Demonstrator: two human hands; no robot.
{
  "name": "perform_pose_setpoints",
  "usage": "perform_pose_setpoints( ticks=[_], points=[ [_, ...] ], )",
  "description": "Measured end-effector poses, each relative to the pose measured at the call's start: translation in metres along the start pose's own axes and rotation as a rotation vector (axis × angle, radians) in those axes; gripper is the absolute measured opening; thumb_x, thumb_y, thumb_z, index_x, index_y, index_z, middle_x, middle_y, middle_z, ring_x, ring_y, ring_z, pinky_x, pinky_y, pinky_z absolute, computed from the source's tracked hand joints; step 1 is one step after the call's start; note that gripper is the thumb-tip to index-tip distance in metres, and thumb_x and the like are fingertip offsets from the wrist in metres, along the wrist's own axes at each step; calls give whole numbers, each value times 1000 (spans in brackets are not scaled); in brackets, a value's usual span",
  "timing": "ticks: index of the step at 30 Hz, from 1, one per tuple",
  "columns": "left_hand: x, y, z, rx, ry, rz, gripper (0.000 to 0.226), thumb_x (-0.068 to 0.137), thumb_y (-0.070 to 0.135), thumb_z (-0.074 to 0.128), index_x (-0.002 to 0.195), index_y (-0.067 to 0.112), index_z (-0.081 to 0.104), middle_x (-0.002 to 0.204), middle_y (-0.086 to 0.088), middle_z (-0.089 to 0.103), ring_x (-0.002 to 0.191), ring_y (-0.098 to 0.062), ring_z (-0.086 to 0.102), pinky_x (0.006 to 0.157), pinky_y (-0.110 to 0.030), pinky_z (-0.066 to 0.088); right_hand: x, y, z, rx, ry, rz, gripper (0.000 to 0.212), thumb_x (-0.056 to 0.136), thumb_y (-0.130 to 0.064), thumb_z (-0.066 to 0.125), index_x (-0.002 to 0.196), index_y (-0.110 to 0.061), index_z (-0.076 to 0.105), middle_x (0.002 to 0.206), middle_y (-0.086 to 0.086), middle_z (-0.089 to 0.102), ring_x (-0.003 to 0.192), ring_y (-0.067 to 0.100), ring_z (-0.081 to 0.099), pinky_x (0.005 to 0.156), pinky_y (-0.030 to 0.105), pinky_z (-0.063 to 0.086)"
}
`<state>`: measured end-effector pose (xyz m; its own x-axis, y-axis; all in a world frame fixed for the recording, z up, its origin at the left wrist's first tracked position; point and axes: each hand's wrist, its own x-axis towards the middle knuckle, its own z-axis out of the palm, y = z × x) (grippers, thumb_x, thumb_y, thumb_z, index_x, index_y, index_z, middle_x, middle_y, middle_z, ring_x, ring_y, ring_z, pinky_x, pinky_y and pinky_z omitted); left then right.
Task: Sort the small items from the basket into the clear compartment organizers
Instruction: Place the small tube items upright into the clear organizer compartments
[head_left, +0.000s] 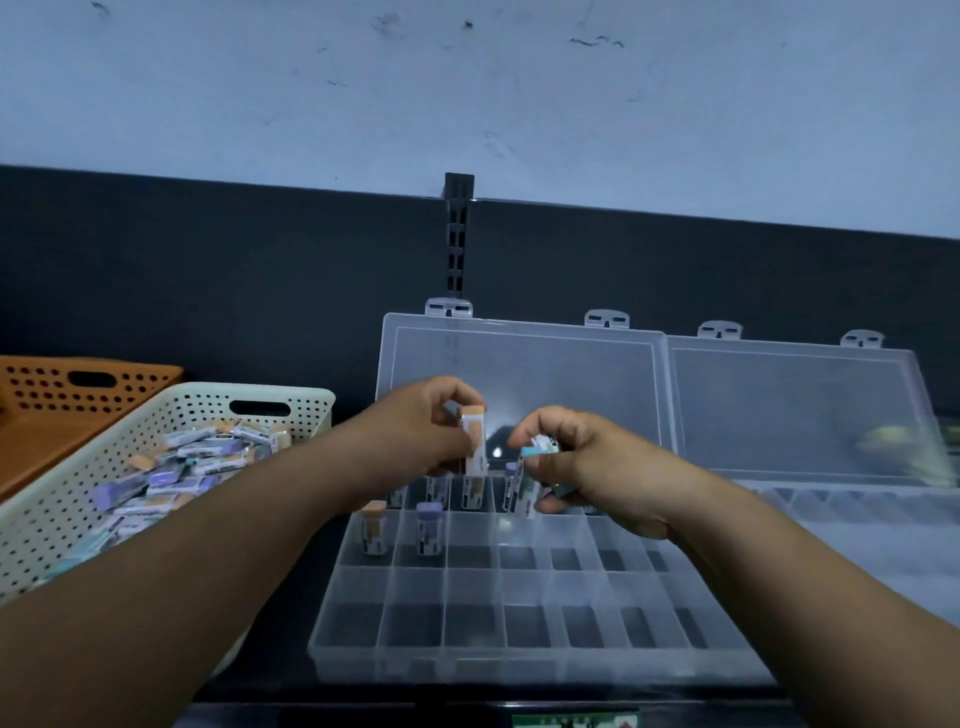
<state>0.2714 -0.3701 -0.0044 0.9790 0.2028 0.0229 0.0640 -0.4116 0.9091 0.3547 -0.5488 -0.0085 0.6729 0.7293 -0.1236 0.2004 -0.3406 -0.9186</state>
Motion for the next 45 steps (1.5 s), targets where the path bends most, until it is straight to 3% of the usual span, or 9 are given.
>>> perform_pose_setpoints(
  ticks=[4, 11, 24, 28, 33, 35, 38, 41, 45],
  points=[
    [-1, -6, 6, 332, 13, 60, 5, 89, 16, 64, 87, 20, 63, 78, 0, 69, 68, -10, 64, 65, -28, 53, 1, 6, 3, -121, -11, -25, 26, 89, 2, 58, 86, -23, 64, 92, 6, 62, 77, 14, 57, 72, 28, 56],
    [-2, -17, 13, 467, -67, 58, 11, 87, 18, 65, 80, 27, 63, 74, 9, 68, 64, 2, 62, 58, -15, 49, 7, 15, 11, -595, 67, -193, 27, 80, -5, 67, 84, -32, 68, 96, -8, 67, 87, 16, 66, 80, 40, 55],
    [-1, -35, 29, 958, -15, 266, 6, 86, 30, 59, 90, 33, 57, 89, 14, 54, 99, -15, 47, 79, -30, 26, 10, 34, 23, -807, 115, -208, 34, 80, -10, 68, 107, -32, 68, 109, -6, 62, 99, 17, 60, 84, 26, 48],
    [0, -34, 28, 940, -17, 205, 20, 86, 38, 60, 106, 32, 60, 105, 13, 61, 107, -14, 46, 90, -33, 30, 4, 28, 10, -653, 135, -179, 36, 85, -15, 68, 116, -33, 65, 110, -9, 64, 91, 10, 60, 84, 26, 50],
    [0, -24, 21, 811, -18, 147, 41, 83, 38, 67, 121, 35, 54, 115, 14, 56, 112, -10, 44, 98, -32, 36, -14, 15, -11, -277, 132, -129, 55, 93, 7, 47, 119, -41, 55, 103, -18, 58, 86, 16, 65, 72, 28, 59],
    [2, -18, 20, 657, 28, 167, 38, 81, 33, 69, 117, 33, 57, 114, 13, 57, 111, -9, 49, 98, -33, 42, -19, 15, -19, -213, 119, -77, 62, 93, 7, 51, 135, -38, 43, 106, -3, 58, 86, 16, 66, 65, 21, 56],
    [4, -2, 31, 337, 22, 167, 29, 84, 28, 70, 110, 31, 58, 108, 8, 59, 100, -11, 60, 88, -35, 53, -24, 17, -23, -182, 127, -49, 46, 87, 8, 60, 123, -18, 49, 101, 21, 64, 70, 11, 65, 65, 21, 54],
    [8, 11, 49, 233, -24, 191, 24, 85, 23, 70, 106, 27, 60, 98, 6, 61, 86, -15, 65, 76, -36, 57, -28, 18, -24, -196, 102, -70, 21, 84, 7, 64, 99, -7, 57, 92, 22, 68, 70, 16, 64, 69, 29, 54],
    [14, 13, 63, 232, -9, 238, 6, 84, 20, 70, 85, 20, 64, 65, 10, 61, 56, -4, 54, 57, -27, 45, -35, 19, -28, -272, 134, -132, 18, 83, 2, 68, 94, -11, 64, 82, 9, 64, 72, 13, 59, 74, 32, 53]
  ],
)
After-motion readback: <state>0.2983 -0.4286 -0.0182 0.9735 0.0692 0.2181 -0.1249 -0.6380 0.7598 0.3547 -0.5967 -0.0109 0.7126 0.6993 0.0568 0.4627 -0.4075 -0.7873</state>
